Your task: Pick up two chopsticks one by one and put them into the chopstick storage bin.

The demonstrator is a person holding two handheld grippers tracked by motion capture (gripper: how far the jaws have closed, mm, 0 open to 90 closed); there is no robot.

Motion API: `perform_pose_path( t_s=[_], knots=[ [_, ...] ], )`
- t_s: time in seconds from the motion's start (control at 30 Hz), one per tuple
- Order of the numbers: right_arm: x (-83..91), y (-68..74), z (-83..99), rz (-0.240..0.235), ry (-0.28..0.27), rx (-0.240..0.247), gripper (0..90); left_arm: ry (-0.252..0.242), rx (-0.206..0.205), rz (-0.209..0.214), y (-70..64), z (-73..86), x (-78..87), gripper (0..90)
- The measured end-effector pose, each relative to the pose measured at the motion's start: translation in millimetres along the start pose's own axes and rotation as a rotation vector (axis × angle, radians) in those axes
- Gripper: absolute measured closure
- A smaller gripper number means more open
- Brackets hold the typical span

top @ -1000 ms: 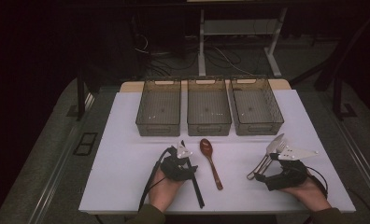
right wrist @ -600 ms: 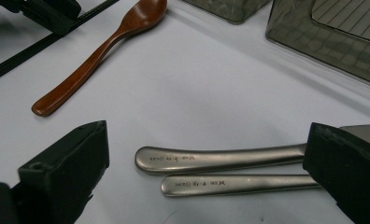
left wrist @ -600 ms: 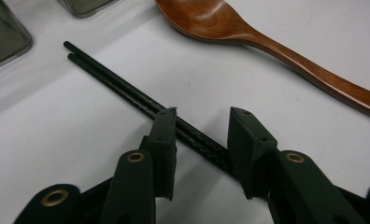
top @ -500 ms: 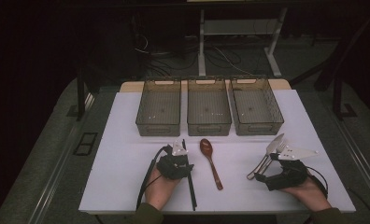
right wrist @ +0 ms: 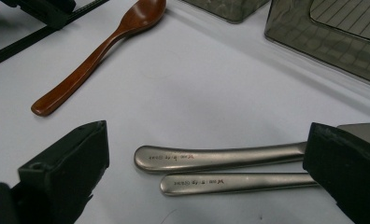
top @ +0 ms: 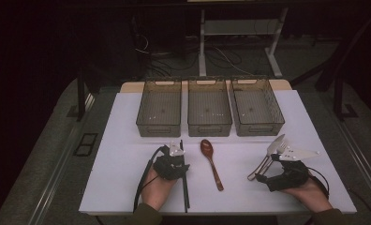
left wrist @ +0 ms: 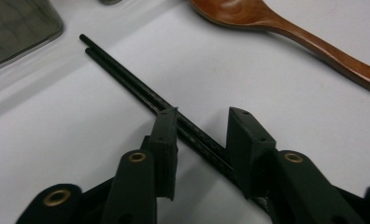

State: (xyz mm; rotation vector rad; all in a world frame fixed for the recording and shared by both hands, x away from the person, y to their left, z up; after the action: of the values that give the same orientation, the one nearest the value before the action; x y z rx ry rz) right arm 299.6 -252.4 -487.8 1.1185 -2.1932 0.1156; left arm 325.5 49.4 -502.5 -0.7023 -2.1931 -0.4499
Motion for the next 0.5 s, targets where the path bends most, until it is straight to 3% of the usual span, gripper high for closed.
perform_pose_path(
  t_s=[0.13,0.2,0.3,0.5],
  knots=[
    [0.1,0.0,0.0,0.000,0.000,0.000,0.0,-0.002,0.005,0.003,1.0,-0.1,-0.8,56.8],
    [0.1,0.1,0.1,0.001,0.000,-0.001,0.0,-0.011,0.034,0.014,1.4,-2.5,-2.4,54.5],
    [-0.1,0.3,0.0,0.000,0.000,0.001,0.0,-0.010,0.045,0.010,3.1,-5.2,-4.2,51.2],
    [-0.8,0.1,-0.1,0.001,0.000,-0.001,0.0,-0.037,0.096,-0.051,22.3,-23.4,-13.9,49.0]
  ],
)
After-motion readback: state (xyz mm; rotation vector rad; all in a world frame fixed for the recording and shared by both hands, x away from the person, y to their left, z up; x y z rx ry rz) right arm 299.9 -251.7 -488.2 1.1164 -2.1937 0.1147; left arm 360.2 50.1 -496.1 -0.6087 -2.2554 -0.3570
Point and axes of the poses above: each handheld gripper's, and its own axes: x roughly backward along the jaws, z roughly out of its underside, y roughly to its left, the point moved 8 cm from there along -x, roughly forward along the jaws, and after that the axes turned 9 degrees about -z, right-handed, at the moved point
